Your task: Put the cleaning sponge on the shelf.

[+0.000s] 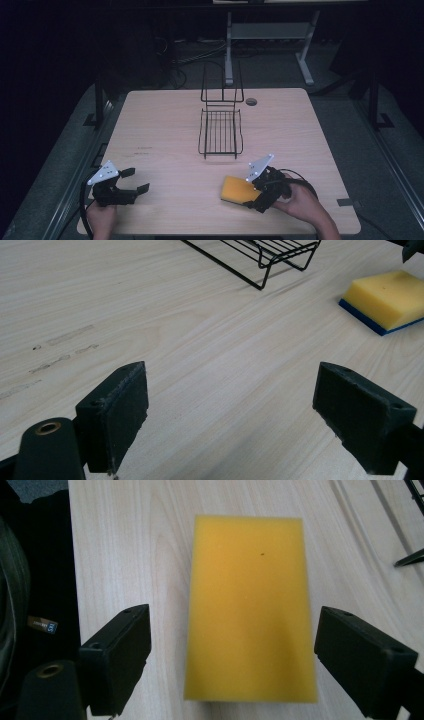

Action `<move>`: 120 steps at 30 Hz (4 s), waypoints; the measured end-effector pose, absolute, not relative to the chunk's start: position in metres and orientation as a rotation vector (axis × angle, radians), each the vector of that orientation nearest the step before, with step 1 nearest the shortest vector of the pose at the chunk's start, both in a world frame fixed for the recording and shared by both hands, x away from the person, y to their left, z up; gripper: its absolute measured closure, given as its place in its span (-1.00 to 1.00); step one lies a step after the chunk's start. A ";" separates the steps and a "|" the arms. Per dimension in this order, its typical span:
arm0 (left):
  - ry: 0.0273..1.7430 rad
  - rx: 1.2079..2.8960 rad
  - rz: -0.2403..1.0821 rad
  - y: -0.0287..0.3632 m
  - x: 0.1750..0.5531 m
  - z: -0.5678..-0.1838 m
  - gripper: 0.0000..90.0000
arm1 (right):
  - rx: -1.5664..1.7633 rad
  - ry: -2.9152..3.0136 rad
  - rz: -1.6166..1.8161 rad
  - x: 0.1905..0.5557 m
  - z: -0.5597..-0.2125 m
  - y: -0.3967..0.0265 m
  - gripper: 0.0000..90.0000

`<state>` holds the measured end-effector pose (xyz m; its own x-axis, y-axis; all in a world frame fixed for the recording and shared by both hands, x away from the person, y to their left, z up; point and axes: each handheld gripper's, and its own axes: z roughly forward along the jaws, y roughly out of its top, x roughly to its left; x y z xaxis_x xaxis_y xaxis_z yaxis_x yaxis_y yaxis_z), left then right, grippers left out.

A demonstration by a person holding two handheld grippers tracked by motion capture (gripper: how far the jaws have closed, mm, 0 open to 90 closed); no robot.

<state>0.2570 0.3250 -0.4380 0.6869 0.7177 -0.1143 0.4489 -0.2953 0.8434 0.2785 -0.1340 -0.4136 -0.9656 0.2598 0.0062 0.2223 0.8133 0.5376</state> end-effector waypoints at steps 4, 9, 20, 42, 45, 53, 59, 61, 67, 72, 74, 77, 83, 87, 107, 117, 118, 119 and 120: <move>0.905 1.942 0.354 0.325 0.257 -0.438 -0.69 | 0.384 2.941 0.838 0.284 -0.415 -0.127 -0.67; 0.907 1.937 0.354 0.325 0.257 -0.438 -0.69 | 0.370 2.959 0.817 0.289 -0.418 -0.121 -0.67; 0.905 1.938 0.353 0.325 0.257 -0.437 -0.69 | 0.390 2.973 0.781 0.296 -0.424 -0.118 -0.67; 0.903 1.938 0.353 0.325 0.257 -0.437 -0.69 | 0.404 3.000 0.713 0.299 -0.437 -0.109 -0.67; 0.904 1.936 0.352 0.325 0.257 -0.438 -0.69 | 0.404 3.002 0.701 0.299 -0.439 -0.108 -0.67; 0.904 1.935 0.354 0.325 0.257 -0.437 -0.69 | 0.405 3.012 0.695 0.300 -0.446 -0.104 -0.67; 0.907 1.930 0.355 0.326 0.257 -0.437 -0.69 | 0.403 3.001 0.690 0.300 -0.447 -0.103 -0.67; 0.904 1.932 0.357 0.326 0.256 -0.437 -0.69 | 0.401 3.000 0.678 0.299 -0.448 -0.102 -0.67; 0.905 1.933 0.356 0.327 0.256 -0.437 -0.69 | 0.392 2.990 0.654 0.298 -0.450 -0.100 -0.66; 0.904 1.931 0.358 0.326 0.256 -0.437 -0.69 | 0.381 2.987 0.639 0.298 -0.451 -0.099 -0.64; 0.905 1.931 0.356 0.326 0.256 -0.437 -0.69 | 0.378 2.992 0.641 0.298 -0.451 -0.099 -0.56; 0.905 1.930 0.356 0.327 0.256 -0.436 -0.69 | 0.375 2.998 0.645 0.298 -0.451 -0.099 -0.54; 0.908 1.926 0.357 0.327 0.256 -0.436 -0.69 | 0.377 3.000 0.653 0.298 -0.449 -0.101 -0.53; 0.905 1.930 0.356 0.327 0.256 -0.436 -0.69 | 0.381 2.997 0.689 0.299 -0.443 -0.102 -0.53; 0.902 1.928 0.359 0.326 0.256 -0.436 -0.69 | 0.344 3.009 0.730 0.319 -0.419 -0.100 -0.53; 0.901 1.928 0.360 0.326 0.256 -0.436 -0.69 | 0.349 3.019 0.738 0.331 -0.413 -0.099 -0.53; 0.901 1.927 0.360 0.326 0.256 -0.436 -0.69 | 0.344 3.019 0.744 0.333 -0.412 -0.099 -0.53; 0.902 1.927 0.359 0.326 0.256 -0.436 -0.69 | 0.349 3.019 0.741 0.333 -0.411 -0.099 -0.53; 0.900 1.928 0.359 0.326 0.256 -0.436 -0.69 | 0.344 3.017 0.746 0.334 -0.411 -0.098 -0.53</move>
<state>0.2561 0.3263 -0.4357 0.6868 0.7176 -0.1159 0.4404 -0.2839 0.8517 0.3344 -0.0985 -0.4106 -0.9757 0.2157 0.0387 0.2089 0.8620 0.4618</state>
